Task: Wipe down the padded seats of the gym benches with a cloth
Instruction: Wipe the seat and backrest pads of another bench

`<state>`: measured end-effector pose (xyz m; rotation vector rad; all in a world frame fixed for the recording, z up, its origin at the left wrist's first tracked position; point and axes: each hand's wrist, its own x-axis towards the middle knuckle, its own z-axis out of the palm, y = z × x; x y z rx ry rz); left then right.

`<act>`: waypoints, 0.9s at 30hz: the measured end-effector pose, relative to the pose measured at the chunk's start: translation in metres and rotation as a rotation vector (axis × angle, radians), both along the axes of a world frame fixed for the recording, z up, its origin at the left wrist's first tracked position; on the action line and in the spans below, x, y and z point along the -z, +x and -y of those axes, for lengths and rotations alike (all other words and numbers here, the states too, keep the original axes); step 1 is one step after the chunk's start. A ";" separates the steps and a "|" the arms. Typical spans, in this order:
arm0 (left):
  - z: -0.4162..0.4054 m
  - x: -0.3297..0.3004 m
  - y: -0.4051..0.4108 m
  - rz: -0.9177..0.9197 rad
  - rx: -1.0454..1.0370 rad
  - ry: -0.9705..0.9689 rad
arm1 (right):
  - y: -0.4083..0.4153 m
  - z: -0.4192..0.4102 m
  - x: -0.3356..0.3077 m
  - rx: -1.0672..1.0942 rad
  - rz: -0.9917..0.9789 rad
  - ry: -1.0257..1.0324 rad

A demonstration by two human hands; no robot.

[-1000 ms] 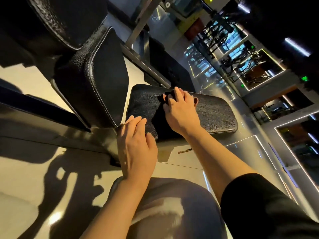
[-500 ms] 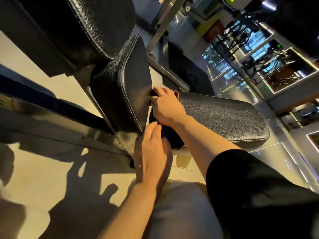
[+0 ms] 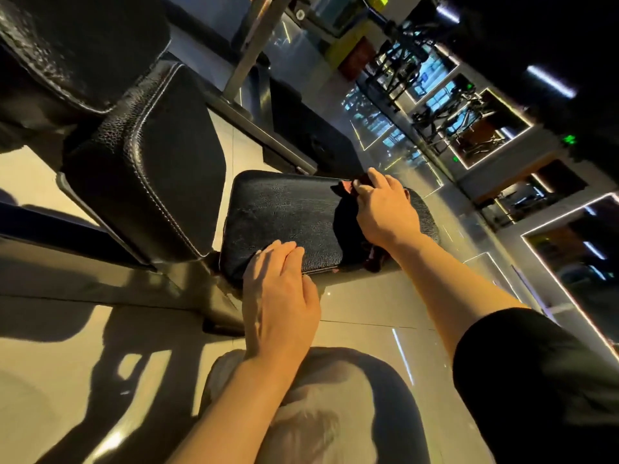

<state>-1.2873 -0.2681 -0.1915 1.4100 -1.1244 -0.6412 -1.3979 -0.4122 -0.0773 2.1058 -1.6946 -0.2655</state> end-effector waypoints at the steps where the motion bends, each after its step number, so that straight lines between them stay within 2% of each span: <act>1: 0.001 -0.002 -0.002 0.010 0.022 0.003 | -0.011 -0.004 -0.007 0.020 -0.002 -0.030; 5: 0.004 -0.006 -0.013 0.038 0.051 -0.027 | -0.038 -0.017 -0.021 0.060 0.021 -0.116; 9: 0.006 -0.003 -0.015 0.034 0.027 -0.045 | -0.031 -0.017 -0.015 0.038 -0.020 -0.156; 14: 0.011 0.007 -0.005 -0.022 -0.039 -0.032 | 0.016 -0.017 0.014 -0.117 0.019 -0.029; 21: 0.014 0.020 0.019 -0.083 -0.117 0.028 | 0.083 -0.002 0.064 -0.255 -0.023 0.111; 27: 0.019 0.043 0.030 0.007 -0.156 0.012 | 0.127 0.015 0.089 -0.306 -0.030 0.204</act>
